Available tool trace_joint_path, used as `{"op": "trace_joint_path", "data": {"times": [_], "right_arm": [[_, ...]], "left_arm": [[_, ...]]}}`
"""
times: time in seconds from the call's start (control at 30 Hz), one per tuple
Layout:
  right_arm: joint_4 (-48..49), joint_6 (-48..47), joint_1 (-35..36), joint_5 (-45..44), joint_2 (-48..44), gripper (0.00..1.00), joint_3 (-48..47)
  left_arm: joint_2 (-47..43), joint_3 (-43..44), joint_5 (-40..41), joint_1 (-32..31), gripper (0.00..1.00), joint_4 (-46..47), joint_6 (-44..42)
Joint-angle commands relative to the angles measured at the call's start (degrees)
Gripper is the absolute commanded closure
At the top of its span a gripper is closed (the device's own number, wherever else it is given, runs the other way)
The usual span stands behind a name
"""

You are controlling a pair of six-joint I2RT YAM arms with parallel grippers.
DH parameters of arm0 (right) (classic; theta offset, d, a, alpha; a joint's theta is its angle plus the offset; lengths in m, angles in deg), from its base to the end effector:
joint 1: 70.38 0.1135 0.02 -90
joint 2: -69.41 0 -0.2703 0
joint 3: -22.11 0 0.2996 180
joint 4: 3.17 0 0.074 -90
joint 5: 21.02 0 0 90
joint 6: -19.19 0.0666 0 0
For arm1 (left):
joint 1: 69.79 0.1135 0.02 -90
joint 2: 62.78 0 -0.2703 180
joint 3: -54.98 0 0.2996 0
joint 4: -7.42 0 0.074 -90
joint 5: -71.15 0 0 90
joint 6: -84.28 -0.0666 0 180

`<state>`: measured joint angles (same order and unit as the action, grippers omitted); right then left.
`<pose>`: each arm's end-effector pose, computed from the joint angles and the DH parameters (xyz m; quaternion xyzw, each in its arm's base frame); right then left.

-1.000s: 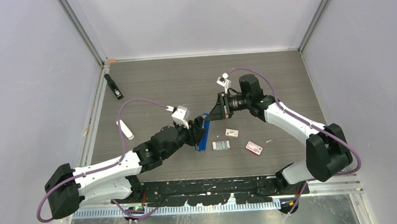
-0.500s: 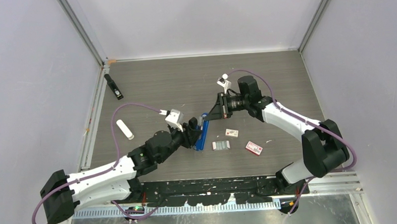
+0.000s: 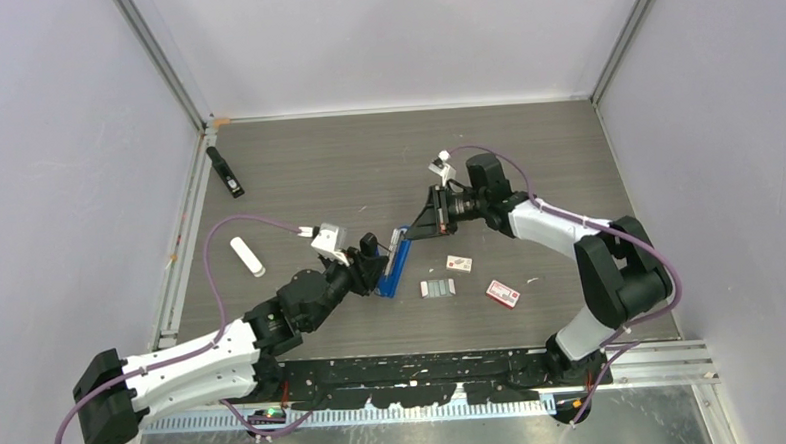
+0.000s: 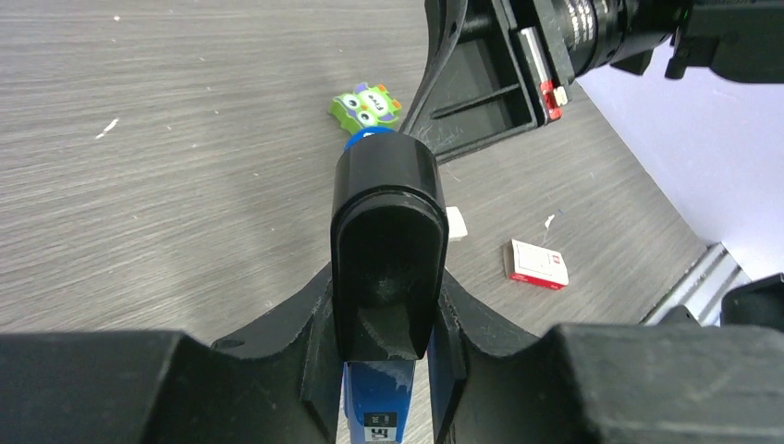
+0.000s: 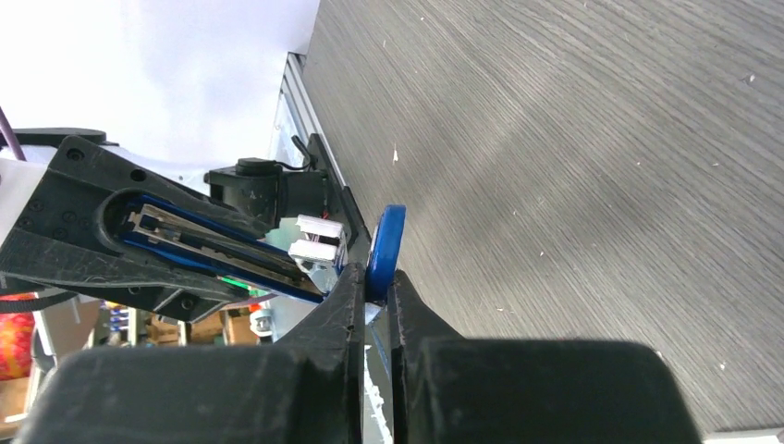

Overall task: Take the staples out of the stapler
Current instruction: Unload the staple at the center of the board.

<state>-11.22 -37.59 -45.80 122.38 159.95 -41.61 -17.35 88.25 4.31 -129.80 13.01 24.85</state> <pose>0.3262 0.2080 0.1836 -0.1477 0.8054 0.5485 0.1694 0.1514 -0.2100 0.2275 0.0566 0.7412 -0.3579 0.5651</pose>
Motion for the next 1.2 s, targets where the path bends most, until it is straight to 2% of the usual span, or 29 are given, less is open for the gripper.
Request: {"op": "trace_joint_path", "data": {"times": [0.0, 0.23, 0.57, 0.73, 0.9, 1.17], "right_arm": [[3.1, -0.5, -0.7, -2.9, 3.1, 0.99, 1.0], [3.3, -0.1, -0.7, -1.4, 6.8, 0.99, 0.2], [3.2, -0.3, -0.7, -0.1, 7.7, 0.99, 0.0], [2.6, -0.5, -0.7, 0.2, 8.9, 0.99, -0.2], [3.0, -0.1, -0.7, 1.0, 9.2, 0.99, -0.2], [3.6, 0.3, -0.7, 2.0, 9.8, 0.99, -0.2]], "left_arm": [[-4.0, 2.0, 9.2, -0.2, 1.0, 12.7, 0.2], [-3.4, 2.2, 17.0, -0.3, 1.0, 14.7, 1.2], [-1.4, 4.6, 19.2, -0.3, 1.0, 17.5, -1.5], [-1.2, 7.8, 23.8, 0.0, 1.0, 17.6, -4.4], [-1.1, 10.5, 24.5, 1.3, 1.0, 18.5, -7.3], [-0.9, 8.2, 22.7, 2.2, 1.0, 20.0, -6.9]]}}
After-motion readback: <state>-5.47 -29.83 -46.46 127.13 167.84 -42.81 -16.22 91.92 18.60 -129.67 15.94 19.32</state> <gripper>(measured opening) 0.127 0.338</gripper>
